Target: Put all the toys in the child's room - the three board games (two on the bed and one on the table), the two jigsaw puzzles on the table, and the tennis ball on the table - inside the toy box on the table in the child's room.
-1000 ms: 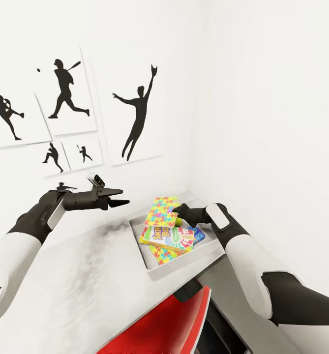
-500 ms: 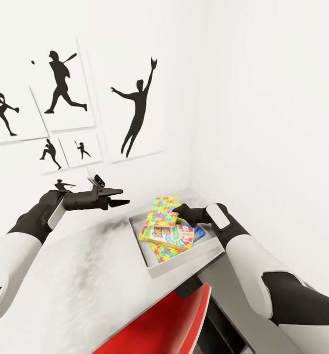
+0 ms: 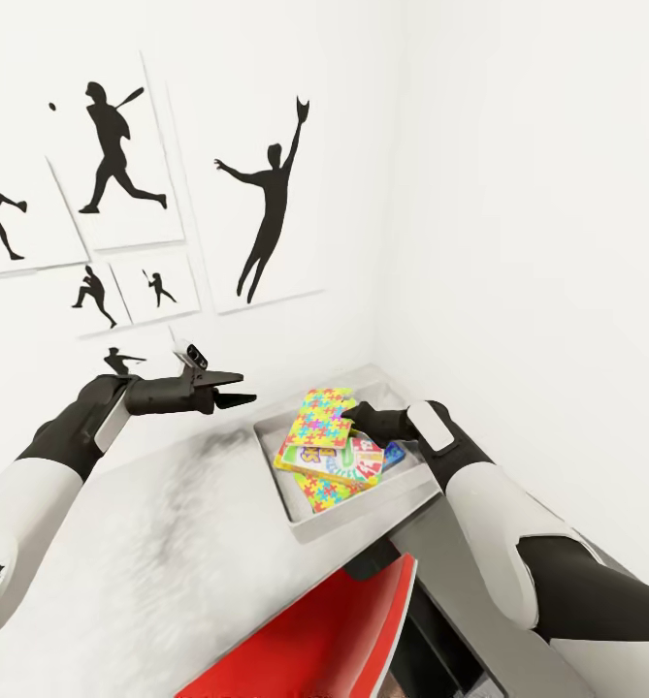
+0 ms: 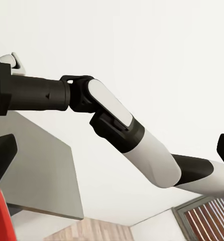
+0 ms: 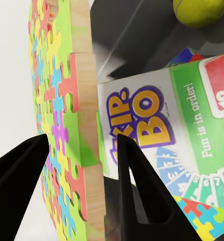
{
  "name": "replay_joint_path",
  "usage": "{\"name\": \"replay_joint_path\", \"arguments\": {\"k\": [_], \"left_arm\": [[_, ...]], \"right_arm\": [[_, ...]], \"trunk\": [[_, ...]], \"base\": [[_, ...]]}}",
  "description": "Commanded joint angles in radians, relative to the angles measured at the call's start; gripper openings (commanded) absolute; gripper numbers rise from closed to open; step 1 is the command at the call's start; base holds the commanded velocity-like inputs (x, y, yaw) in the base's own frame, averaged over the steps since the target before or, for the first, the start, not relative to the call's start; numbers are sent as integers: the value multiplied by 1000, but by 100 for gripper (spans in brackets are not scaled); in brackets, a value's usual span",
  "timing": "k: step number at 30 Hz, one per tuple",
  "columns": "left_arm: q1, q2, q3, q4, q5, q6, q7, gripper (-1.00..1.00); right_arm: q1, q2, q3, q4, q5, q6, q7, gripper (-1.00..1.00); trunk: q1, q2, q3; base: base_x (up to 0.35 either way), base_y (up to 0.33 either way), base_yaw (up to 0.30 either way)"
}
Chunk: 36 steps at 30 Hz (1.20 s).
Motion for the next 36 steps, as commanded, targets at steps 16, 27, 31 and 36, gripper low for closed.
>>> {"name": "replay_joint_path", "arguments": {"k": [16, 27, 31, 36], "left_arm": [[-1, 1, -3, 0, 0, 11, -6, 100], [-1, 2, -4, 0, 0, 11, -6, 100], [-1, 2, -3, 0, 0, 11, -6, 100], [-1, 2, -3, 0, 0, 11, -6, 100]], "right_arm": [[-1, 0, -2, -1, -10, 2, -9, -100], [0, -6, -2, -1, -10, 1, -9, -100], [1, -7, -2, -1, -10, 1, -8, -100], [0, -6, -2, -1, -10, 2, -9, -100]], "trunk": [[1, -2, -29], [1, -2, -46], [1, -2, -48], [1, -2, -49]], "base": [[0, 0, 0], [0, 0, 0], [0, 0, 0], [0, 0, 0]]}}
